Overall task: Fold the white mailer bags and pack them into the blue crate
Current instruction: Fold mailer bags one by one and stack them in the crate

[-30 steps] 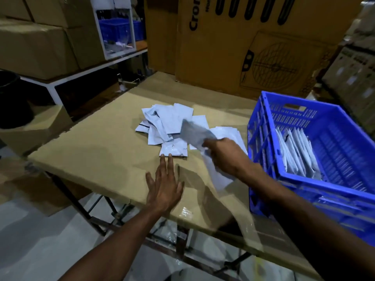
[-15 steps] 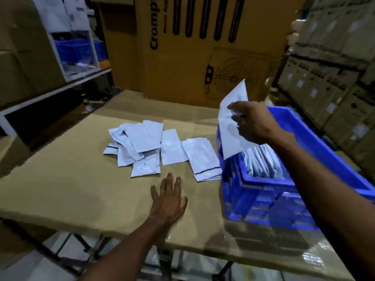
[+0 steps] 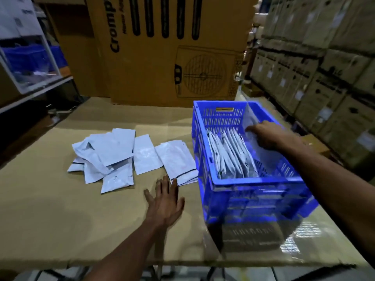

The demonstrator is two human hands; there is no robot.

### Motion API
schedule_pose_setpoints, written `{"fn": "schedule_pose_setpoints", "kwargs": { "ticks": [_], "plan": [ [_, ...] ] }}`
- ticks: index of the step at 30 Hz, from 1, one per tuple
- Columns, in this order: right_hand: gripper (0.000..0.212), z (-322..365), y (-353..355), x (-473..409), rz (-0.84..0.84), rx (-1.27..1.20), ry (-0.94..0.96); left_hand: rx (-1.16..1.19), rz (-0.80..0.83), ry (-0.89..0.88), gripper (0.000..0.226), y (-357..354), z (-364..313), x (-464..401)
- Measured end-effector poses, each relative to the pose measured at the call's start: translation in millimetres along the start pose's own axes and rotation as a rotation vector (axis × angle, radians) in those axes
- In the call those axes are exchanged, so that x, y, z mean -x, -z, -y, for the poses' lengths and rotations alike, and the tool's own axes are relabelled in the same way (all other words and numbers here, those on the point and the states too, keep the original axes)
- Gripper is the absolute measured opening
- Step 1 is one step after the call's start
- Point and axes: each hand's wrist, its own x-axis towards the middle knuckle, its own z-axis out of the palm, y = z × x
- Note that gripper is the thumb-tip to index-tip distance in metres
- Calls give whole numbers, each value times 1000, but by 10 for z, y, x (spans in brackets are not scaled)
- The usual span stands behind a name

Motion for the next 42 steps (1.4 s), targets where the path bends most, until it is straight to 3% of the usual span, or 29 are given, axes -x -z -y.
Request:
{"fn": "schedule_pose_setpoints", "kwargs": {
  "ticks": [4,11,16,20,28,31,37,42],
  "plan": [
    [56,-150,-422,-56,96,-11,-14,5,-20,-3,66,-5,9,-13],
    [27,-140,-738,-258,181,-58,69,-34,-15,5,65,-1,15,-25],
    [56,-55,-763,-274,180,-96,47,-35,-14,9,64,-10,13,-19],
    [59,-30,-774,-269,157,-115,58,-16,-29,7,61,6,2,1],
    [38,319,-477,-243,-324,-273,186,43,-87,-8,55,14,95,63],
    [37,622,-334,-276,-428,-378,229,32,-110,-37,58,13,250,83],
    [52,1334,-75,-449,-441,-420,354,-2,-160,-36,57,75,774,206],
    [38,2015,25,-631,-377,-413,398,-23,-132,104,65,125,1053,245]
  ]
}}
